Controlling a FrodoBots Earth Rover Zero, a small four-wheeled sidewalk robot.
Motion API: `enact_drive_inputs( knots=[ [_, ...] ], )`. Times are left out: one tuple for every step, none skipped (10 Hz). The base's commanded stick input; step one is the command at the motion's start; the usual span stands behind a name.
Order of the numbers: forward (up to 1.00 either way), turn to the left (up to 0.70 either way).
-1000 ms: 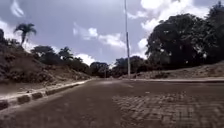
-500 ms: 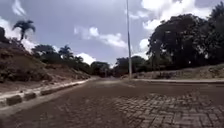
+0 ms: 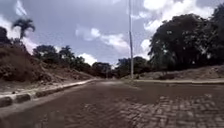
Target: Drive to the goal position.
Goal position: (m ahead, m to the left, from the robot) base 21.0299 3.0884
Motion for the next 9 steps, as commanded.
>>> enact_drive_inputs(
  knots=[
    [0.70,0.00],
    [0.70,0.00],
    [0.70,0.00],
    [0.70,0.00],
    [0.70,0.00],
    [0.70,0.00],
    [0.70,0.00],
    [0.70,0.00],
    [0.70,0.00]
  ],
)
